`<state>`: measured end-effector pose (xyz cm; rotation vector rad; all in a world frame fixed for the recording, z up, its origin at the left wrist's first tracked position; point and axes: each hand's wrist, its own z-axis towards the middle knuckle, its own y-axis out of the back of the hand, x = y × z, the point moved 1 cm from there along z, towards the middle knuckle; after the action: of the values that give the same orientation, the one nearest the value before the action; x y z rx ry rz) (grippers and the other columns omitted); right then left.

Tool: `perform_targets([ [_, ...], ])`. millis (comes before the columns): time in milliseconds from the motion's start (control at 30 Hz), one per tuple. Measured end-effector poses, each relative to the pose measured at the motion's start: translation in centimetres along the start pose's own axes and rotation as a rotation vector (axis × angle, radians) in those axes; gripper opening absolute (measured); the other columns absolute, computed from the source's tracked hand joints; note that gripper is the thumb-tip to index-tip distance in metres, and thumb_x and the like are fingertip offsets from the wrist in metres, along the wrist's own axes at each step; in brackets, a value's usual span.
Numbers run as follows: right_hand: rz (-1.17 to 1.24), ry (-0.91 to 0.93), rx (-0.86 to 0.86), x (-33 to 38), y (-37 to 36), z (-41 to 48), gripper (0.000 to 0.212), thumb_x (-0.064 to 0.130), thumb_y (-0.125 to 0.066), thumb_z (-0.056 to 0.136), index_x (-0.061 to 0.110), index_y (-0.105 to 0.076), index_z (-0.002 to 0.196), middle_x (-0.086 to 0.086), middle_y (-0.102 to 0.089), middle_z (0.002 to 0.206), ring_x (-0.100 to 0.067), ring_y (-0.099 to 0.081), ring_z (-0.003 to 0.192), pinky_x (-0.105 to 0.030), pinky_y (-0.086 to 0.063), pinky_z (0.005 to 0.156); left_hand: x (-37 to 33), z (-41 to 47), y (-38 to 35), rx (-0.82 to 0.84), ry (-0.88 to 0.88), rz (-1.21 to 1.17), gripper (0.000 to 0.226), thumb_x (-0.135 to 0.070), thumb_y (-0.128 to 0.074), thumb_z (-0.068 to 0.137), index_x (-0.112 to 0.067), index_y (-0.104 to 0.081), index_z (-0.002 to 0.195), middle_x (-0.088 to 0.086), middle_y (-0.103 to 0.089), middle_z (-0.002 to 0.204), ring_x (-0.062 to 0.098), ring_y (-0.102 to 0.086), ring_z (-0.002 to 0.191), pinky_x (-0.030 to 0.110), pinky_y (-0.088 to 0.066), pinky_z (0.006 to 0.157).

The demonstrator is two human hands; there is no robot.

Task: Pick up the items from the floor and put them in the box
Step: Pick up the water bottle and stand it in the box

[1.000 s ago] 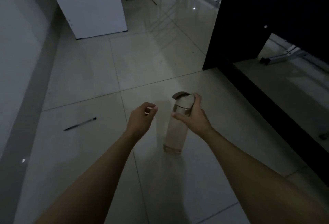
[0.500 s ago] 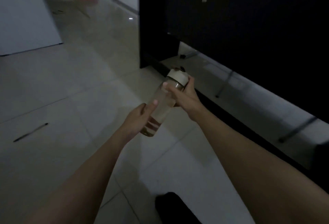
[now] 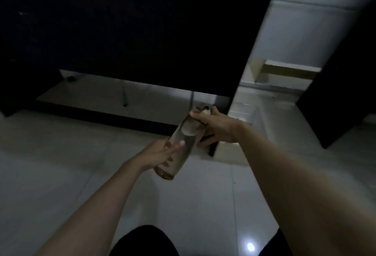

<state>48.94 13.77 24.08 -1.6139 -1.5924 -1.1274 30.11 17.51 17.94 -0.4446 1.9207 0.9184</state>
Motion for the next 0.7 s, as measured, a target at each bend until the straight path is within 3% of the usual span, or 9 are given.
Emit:
perform_targets([
  [133, -0.043, -0.162, 0.037, -4.7, 10.0, -3.1, 0.072, 0.035, -0.075, 0.076, 0.016, -0.036, 0.134, -0.021, -0.057, 0.123, -0.036, -0.067, 0.099, -0.045, -0.06, 0.074, -2.8, 4.6, -7.7, 0.213, -0.031, 0.036, 0.012, -0.038, -0.055, 0.089, -0.028, -0.055, 0.082, 0.0, -0.061, 0.081, 0.015, -0.064, 0.071, 0.02, -0.053, 0.058],
  [300, 0.125, -0.124, -0.126, -9.4, 18.5, -5.3, 0.048, 0.034, -0.069, 0.083, 0.016, -0.045, 0.119, -0.015, -0.061, 0.11, -0.033, -0.067, 0.1, -0.043, -0.058, 0.079, -7.2, 9.8, -15.9, 0.284, -0.122, 0.133, 0.014, -0.041, -0.054, 0.089, -0.031, -0.056, 0.079, -0.004, -0.061, 0.077, 0.01, -0.06, 0.063, 0.011, -0.046, 0.048],
  [367, 0.169, -0.103, -0.193, -10.5, 21.7, -4.8, 0.066, 0.039, -0.072, 0.078, 0.017, -0.038, 0.13, -0.016, -0.06, 0.116, -0.034, -0.069, 0.096, -0.042, -0.06, 0.074, -8.5, 11.8, -18.6, 0.301, -0.14, 0.126, 0.018, -0.047, -0.051, 0.088, -0.032, -0.057, 0.081, -0.006, -0.063, 0.079, 0.009, -0.061, 0.067, 0.013, -0.046, 0.052],
  [433, 0.191, -0.088, -0.248, -11.4, 24.4, -3.8, 0.071, 0.044, -0.071, 0.077, 0.017, -0.036, 0.133, -0.017, -0.058, 0.121, -0.034, -0.068, 0.097, -0.043, -0.06, 0.073, -9.4, 13.9, -21.2, 0.324, -0.127, 0.093, 0.028, -0.055, -0.049, 0.086, -0.03, -0.058, 0.091, -0.002, -0.065, 0.086, 0.013, -0.063, 0.075, 0.021, -0.049, 0.062],
  [567, 0.313, -0.008, -0.385, -12.9, 29.1, 0.0, 0.066, 0.053, -0.063, 0.08, 0.014, -0.044, 0.129, -0.014, -0.063, 0.118, -0.029, -0.066, 0.098, -0.04, -0.059, 0.073, -11.0, 18.4, -25.4, 0.24, -0.131, 0.057, 0.062, -0.074, -0.047, 0.075, -0.027, -0.058, 0.114, 0.001, -0.067, 0.102, 0.021, -0.066, 0.091, 0.037, -0.056, 0.081],
  [700, 0.43, 0.045, -0.492, -13.5, 33.0, 5.5, 0.071, 0.066, -0.055, 0.078, 0.01, -0.058, 0.122, -0.01, -0.068, 0.111, -0.025, -0.067, 0.099, -0.036, -0.056, 0.071, -13.0, 23.9, -27.4, 0.096, -0.156, 0.076, 0.042, -0.063, -0.048, 0.082, -0.025, -0.059, 0.095, -0.005, -0.064, 0.087, 0.011, -0.062, 0.076, 0.025, -0.048, 0.062],
])
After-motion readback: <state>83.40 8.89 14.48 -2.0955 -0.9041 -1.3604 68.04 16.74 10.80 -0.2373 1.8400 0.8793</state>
